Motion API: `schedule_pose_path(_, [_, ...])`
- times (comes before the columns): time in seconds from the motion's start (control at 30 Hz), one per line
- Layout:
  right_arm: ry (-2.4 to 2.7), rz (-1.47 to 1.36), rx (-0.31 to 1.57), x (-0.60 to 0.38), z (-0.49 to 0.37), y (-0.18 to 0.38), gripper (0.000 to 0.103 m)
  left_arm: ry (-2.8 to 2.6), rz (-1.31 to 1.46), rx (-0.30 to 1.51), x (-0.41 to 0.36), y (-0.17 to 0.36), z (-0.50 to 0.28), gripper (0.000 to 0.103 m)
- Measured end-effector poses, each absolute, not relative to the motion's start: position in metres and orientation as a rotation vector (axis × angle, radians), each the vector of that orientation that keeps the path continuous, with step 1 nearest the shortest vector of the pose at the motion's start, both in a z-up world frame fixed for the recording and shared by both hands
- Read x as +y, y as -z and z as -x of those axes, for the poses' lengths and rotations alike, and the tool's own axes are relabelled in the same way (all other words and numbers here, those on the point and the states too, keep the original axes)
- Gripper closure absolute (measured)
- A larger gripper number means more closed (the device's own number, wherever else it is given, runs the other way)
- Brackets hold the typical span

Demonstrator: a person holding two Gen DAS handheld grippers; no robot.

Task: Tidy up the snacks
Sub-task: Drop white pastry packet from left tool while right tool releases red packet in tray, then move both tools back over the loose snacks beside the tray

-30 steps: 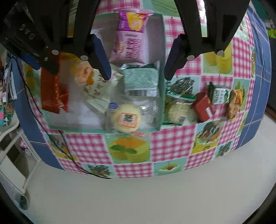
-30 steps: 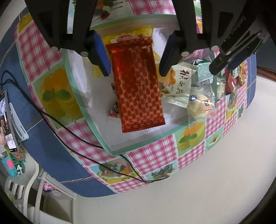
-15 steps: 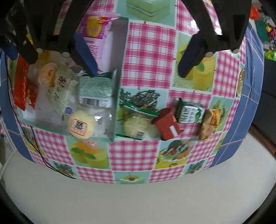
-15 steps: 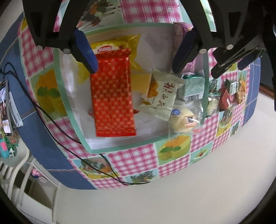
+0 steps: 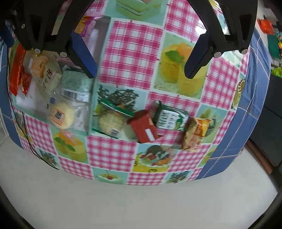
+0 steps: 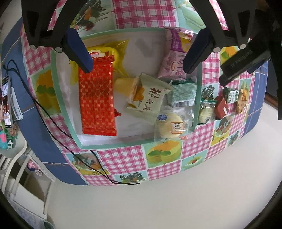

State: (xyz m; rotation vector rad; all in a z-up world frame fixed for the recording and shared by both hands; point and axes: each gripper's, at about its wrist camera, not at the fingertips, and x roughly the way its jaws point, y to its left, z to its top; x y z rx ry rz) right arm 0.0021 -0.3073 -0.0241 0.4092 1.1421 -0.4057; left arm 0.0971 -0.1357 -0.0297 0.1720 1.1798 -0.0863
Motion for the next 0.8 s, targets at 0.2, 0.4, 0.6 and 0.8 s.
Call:
schedule_pose_path(0.2, [0.386, -0.379, 1.148, -0.288, -0.009, 0.023, 0.0, 0.045, -0.18, 1.167, -0.112, 0.027, -0.106, 0.004])
schedule_pose_path(0.4, [0.351, -0.355, 1.153, -0.261, -0.021, 0.024, 0.0, -0.018, -0.177, 1.156, -0.084, 0.024, -0.114, 0.004])
schedule_pose_path(0.6, [0.308, -0.336, 1.165, -0.235, -0.033, 0.027, 0.0, -0.074, -0.139, 1.159, -0.053, 0.025, -0.121, 0.004])
schedule_pose_path(0.8, [0.271, -0.338, 1.174, -0.214, -0.044, 0.031, 0.0, -0.131, -0.093, 1.164, -0.021, 0.026, -0.128, 0.004])
